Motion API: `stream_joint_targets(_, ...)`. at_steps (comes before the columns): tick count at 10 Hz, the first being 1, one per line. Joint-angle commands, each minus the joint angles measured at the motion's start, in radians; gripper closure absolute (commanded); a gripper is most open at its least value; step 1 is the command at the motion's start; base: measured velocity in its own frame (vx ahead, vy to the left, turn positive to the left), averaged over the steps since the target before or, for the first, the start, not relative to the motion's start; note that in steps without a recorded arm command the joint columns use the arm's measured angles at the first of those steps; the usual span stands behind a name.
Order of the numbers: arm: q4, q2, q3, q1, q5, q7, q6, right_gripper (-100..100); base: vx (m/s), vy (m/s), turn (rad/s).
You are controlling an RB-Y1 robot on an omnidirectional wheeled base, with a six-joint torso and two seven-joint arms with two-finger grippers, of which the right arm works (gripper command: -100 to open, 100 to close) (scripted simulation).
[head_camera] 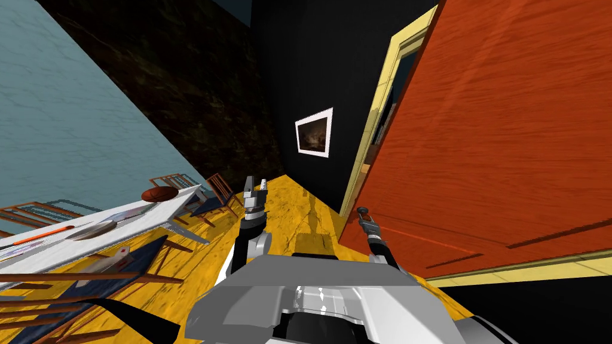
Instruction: Pull the door open
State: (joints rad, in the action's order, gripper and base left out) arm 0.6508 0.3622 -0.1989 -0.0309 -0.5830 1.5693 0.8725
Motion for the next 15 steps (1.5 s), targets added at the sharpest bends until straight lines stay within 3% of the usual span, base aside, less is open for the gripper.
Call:
stream_joint_targets(1,0.000,0.000,0.000,0.000,0.000,0.000,0.000,100,-0.096,-0.014,0.026)
stream_joint_targets(8,-0.044,-0.023,-0.040,-0.061,0.020,0.005,0.001,100,-0.239,-0.048,0.133)
stream_joint_targets(13,-0.061,-0.031,-0.054,-0.084,0.026,0.006,0.002,100,-0.163,-0.068,0.088)
stream_joint_targets(15,-0.052,-0.028,-0.051,-0.080,0.024,0.003,-0.002,100,-0.116,-0.060,0.049)
